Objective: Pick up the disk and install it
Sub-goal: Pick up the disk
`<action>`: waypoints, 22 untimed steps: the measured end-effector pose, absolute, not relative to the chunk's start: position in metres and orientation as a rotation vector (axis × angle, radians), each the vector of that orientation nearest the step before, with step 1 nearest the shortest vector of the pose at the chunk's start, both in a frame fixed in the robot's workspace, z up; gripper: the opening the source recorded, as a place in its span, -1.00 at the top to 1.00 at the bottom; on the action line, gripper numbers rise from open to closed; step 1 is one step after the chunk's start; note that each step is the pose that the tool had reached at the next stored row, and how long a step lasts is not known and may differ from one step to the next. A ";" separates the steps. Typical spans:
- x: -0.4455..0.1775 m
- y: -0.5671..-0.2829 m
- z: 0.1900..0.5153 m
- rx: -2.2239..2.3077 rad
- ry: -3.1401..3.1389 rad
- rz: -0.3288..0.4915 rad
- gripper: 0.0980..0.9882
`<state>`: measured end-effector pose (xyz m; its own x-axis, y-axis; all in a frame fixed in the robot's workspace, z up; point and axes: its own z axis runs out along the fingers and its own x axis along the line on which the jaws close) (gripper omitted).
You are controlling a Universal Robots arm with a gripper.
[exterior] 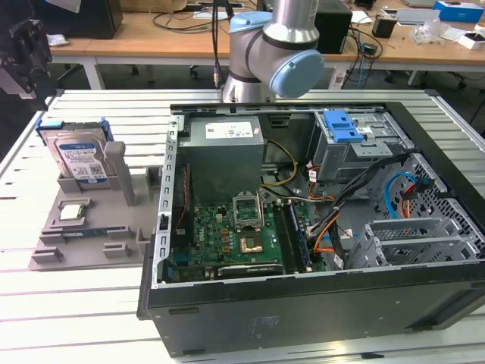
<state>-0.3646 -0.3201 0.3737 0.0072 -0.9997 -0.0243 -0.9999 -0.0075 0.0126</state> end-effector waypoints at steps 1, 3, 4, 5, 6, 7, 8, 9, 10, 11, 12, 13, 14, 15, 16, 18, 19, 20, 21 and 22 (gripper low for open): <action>-0.365 -0.319 0.374 -2.224 2.207 0.041 0.15; -0.365 -0.318 0.373 -2.224 2.207 0.041 0.15; -0.365 -0.317 0.373 -2.224 2.207 0.041 0.15; -0.365 -0.317 0.373 -2.223 2.207 0.041 0.15; -0.365 -0.316 0.373 -2.224 2.207 0.041 0.15; -0.365 -0.316 0.372 -2.223 2.207 0.041 0.15; -0.365 -0.315 0.372 -2.223 2.207 0.041 0.15; -0.364 -0.315 0.371 -2.223 2.207 0.041 0.15; -0.364 -0.315 0.370 -2.224 2.207 0.041 0.15; -0.364 -0.314 0.369 -2.224 2.207 0.041 0.15; -0.364 -0.314 0.368 -2.224 2.207 0.041 0.15; -0.364 -0.314 0.367 -2.224 2.207 0.041 0.15; -0.364 -0.314 0.365 -2.224 2.207 0.041 0.15; -0.364 -0.314 0.364 -2.224 2.207 0.041 0.15; -0.364 -0.314 0.362 -2.224 2.207 0.041 0.15; -0.364 -0.314 0.360 -2.224 2.207 0.041 0.15; -0.364 -0.314 0.358 -2.224 2.207 0.041 0.15; -0.364 -0.314 0.357 -2.224 2.207 0.041 0.15; -0.364 -0.314 0.355 -2.224 2.207 0.041 0.15; -0.364 -0.314 0.354 -2.224 2.208 0.041 0.15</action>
<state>-0.3644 -0.3143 0.3542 0.0071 -0.9997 -0.0241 -0.9999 -0.0074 0.0127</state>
